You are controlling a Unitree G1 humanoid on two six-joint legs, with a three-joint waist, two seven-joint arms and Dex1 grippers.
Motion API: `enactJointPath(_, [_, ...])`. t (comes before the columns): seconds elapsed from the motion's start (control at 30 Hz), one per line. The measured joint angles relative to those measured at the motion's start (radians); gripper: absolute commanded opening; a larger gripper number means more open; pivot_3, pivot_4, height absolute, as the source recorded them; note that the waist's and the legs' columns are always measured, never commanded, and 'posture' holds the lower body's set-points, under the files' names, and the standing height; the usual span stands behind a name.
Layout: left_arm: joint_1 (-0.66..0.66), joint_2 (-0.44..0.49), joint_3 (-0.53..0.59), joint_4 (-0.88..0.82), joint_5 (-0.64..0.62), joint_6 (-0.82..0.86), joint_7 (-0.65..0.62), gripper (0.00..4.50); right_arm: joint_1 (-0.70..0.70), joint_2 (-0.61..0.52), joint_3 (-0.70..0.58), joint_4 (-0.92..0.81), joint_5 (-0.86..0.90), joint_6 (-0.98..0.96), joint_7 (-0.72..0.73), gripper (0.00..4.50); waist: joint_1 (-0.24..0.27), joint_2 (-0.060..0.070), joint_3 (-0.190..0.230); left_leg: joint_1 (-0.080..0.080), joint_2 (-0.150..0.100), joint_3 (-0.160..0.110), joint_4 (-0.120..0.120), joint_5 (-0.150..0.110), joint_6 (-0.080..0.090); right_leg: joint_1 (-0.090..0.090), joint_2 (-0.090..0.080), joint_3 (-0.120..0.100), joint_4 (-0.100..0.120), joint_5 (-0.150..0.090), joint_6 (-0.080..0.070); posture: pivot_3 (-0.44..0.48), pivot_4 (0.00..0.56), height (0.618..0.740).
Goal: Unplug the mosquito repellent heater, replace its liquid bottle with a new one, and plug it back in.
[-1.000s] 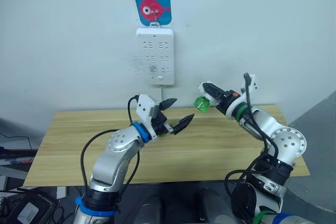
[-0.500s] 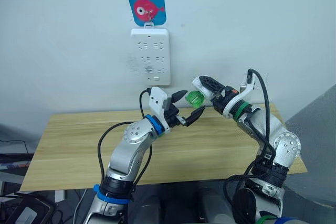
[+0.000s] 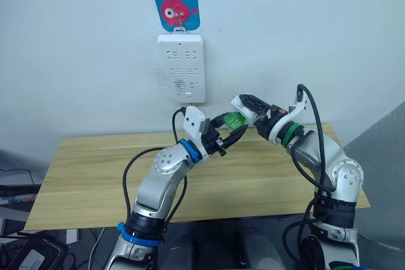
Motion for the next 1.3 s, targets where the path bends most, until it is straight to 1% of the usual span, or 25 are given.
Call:
enactJointPath(0.03, [0.000, 0.000, 0.000, 0.000, 0.000, 0.000, 0.000, 2.27, 0.001, -0.007, 0.007, 0.000, 0.005, -0.009, 0.000, 3.00, 0.000, 0.000, 0.000, 0.000, 0.000, 0.000, 0.000, 0.000, 0.000, 0.000, 0.000, 0.000, 0.000, 0.000, 0.000, -0.110, 0.204, 0.740])
enactJointPath(0.1, [0.000, 0.003, -0.001, 0.000, 0.000, -0.001, -0.001, 2.27, 0.003, -0.025, 0.025, 0.000, 0.012, -0.022, 0.006, 3.76, 0.001, 0.000, 0.000, 0.000, 0.000, 0.000, 0.000, 0.000, 0.000, 0.000, 0.000, 0.000, 0.000, 0.000, 0.000, -0.109, 0.202, 0.740])
enactJointPath(0.17, [-0.004, 0.023, -0.004, 0.007, 0.007, -0.010, -0.011, 2.27, 0.009, -0.051, 0.044, 0.000, 0.047, -0.028, 0.020, 4.43, 0.003, 0.000, 0.000, 0.000, 0.000, 0.000, 0.000, 0.000, 0.000, 0.000, 0.000, 0.000, 0.000, 0.000, 0.000, -0.105, 0.201, 0.740])
enactJointPath(0.2, [-0.008, 0.043, -0.005, 0.013, 0.013, -0.022, -0.026, 2.27, 0.011, -0.072, 0.048, 0.001, 0.068, -0.026, 0.031, 4.47, 0.004, 0.000, 0.000, 0.000, 0.000, 0.000, 0.000, 0.000, 0.000, 0.000, 0.000, 0.000, 0.000, 0.000, 0.000, -0.105, 0.201, 0.740])
enactJointPath(0.37, [-0.053, 0.157, -0.007, 0.054, 0.024, -0.116, -0.158, 2.27, 0.013, -0.245, 0.074, 0.057, 0.179, 0.064, 0.141, 4.47, 0.009, 0.000, 0.000, 0.000, 0.000, 0.000, 0.000, 0.000, 0.000, 0.001, 0.000, 0.000, -0.001, 0.000, 0.000, -0.100, 0.196, 0.740])
enactJointPath(0.43, [-0.066, 0.202, -0.008, 0.092, 0.031, -0.170, -0.228, 2.27, 0.012, -0.333, 0.077, 0.114, 0.199, 0.143, 0.224, 4.47, 0.009, 0.000, 0.000, 0.000, 0.000, 0.001, 0.000, 0.000, 0.000, 0.001, 0.000, 0.000, -0.001, 0.000, 0.000, -0.100, 0.196, 0.740])
enactJointPath(0.5, [-0.085, 0.246, -0.010, 0.134, 0.030, -0.224, -0.313, 2.27, 0.004, -0.426, 0.083, 0.190, 0.204, 0.255, 0.341, 4.47, 0.010, 0.000, 0.000, 0.000, 0.000, 0.001, 0.000, 0.000, 0.001, 0.001, 0.000, 0.000, -0.002, 0.000, 0.000, -0.102, 0.189, 0.740])
enactJointPath(0.57, [-0.104, 0.270, -0.014, 0.157, 0.027, -0.259, -0.380, 2.27, -0.009, -0.487, 0.098, 0.252, 0.204, 0.348, 0.438, 4.47, 0.010, 0.000, 0.000, 0.000, 0.000, 0.001, 0.000, 0.000, 0.001, 0.001, 0.000, 0.000, -0.002, 0.000, 0.000, -0.102, 0.188, 0.740])
enactJointPath(0.67, [-0.130, 0.296, -0.036, 0.182, 0.027, -0.325, -0.486, 2.27, -0.046, -0.575, 0.157, 0.337, 0.204, 0.484, 0.582, 4.47, 0.010, 0.000, 0.000, 0.000, 0.000, 0.002, 0.000, 0.000, 0.001, 0.001, 0.000, 0.001, -0.002, 0.000, 0.000, -0.098, 0.185, 0.740])
enactJointPath(0.73, [-0.131, 0.296, -0.051, 0.195, 0.027, -0.354, -0.530, 2.27, -0.072, -0.596, 0.188, 0.366, 0.204, 0.520, 0.630, 4.47, 0.009, 0.000, 0.000, 0.000, 0.000, 0.002, 0.000, 0.000, 0.001, 0.001, 0.000, 0.001, -0.002, 0.000, 0.000, -0.097, 0.185, 0.740])
enactJointPath(0.87, [-0.131, 0.292, -0.066, 0.204, 0.027, -0.370, -0.567, 2.27, -0.123, -0.589, 0.221, 0.443, 0.204, 0.530, 0.653, 4.47, 0.010, 0.000, 0.000, -0.001, 0.000, 0.002, 0.002, 0.000, 0.002, 0.001, 0.000, 0.000, -0.002, 0.000, 0.000, -0.094, 0.187, 0.740])
enactJointPath(1.0, [-0.131, 0.285, -0.066, 0.202, 0.027, -0.370, -0.565, 2.27, -0.147, -0.598, 0.240, 0.464, 0.204, 0.547, 0.682, 4.47, 0.013, 0.000, 0.000, -0.003, 0.000, 0.000, 0.004, -0.001, 0.003, 0.001, 0.000, 0.000, -0.002, 0.000, 0.000, -0.088, 0.186, 0.740])
enactJointPath(1.3, [-0.126, 0.273, -0.063, 0.196, 0.031, -0.362, -0.517, 2.27, -0.150, -0.639, 0.272, 0.466, 0.204, 0.560, 0.712, 4.47, 0.015, 0.000, 0.000, -0.006, 0.000, 0.000, 0.011, -0.003, 0.006, 0.001, 0.000, 0.000, -0.002, 0.001, 0.002, -0.092, 0.187, 0.740])
